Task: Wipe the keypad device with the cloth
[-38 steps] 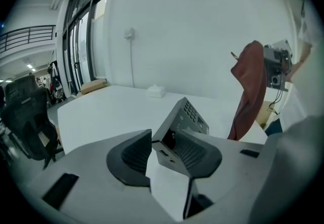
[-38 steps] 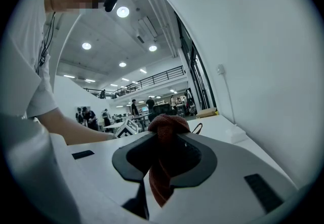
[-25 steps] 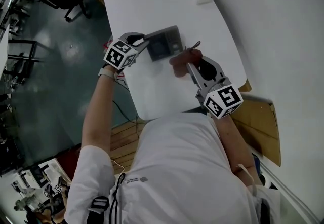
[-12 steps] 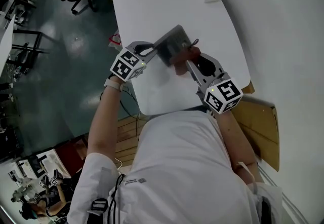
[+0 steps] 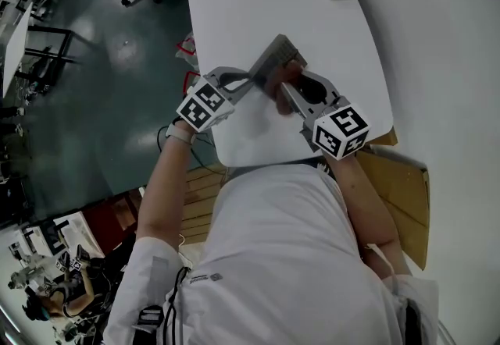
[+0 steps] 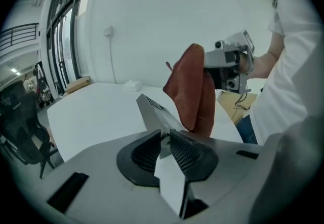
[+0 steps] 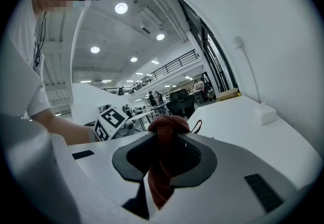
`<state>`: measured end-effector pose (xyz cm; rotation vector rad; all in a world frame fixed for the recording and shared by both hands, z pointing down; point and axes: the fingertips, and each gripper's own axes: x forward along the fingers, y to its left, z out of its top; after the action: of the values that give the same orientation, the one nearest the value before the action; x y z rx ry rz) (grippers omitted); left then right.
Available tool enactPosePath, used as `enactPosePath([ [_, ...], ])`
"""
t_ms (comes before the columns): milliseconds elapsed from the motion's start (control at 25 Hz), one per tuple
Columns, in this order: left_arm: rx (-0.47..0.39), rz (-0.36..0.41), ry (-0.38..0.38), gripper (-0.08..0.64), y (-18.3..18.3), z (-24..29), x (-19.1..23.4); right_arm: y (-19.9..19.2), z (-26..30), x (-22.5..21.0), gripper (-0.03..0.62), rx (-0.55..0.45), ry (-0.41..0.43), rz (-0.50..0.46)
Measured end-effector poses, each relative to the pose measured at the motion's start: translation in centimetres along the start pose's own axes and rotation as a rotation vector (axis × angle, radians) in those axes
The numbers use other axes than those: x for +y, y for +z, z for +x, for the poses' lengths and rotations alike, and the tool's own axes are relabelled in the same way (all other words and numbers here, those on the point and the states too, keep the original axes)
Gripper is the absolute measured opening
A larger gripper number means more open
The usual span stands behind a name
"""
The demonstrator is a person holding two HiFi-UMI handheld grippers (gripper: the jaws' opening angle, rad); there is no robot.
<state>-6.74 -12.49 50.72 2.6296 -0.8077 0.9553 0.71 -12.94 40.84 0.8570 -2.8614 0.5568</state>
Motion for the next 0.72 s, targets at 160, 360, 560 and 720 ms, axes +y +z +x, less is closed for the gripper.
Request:
enactPosePath([
  [160, -0.033, 0.031, -0.037, 0.066, 0.6, -0.6, -0.1, -0.6, 1.4, -0.2, 0.081, 0.013, 0.008, 0.016],
  [360, 0.025, 0.081, -0.113, 0.159, -0.5, 0.1, 0.3, -1.6, 3.7, -0.9, 0.081, 0.033, 0.012, 0.079],
  [560, 0.052, 0.143, -0.149, 0.192, -1.0, 1.5, 0.0, -3.5, 5.4, -1.7, 0.082, 0.069, 0.019, 0.104],
  [720, 0.042, 0.143, -0.136, 0.192, -1.0, 1.5, 0.0, -5.1, 6.2, -1.4, 0.083, 0.098, 0.043, 0.081],
])
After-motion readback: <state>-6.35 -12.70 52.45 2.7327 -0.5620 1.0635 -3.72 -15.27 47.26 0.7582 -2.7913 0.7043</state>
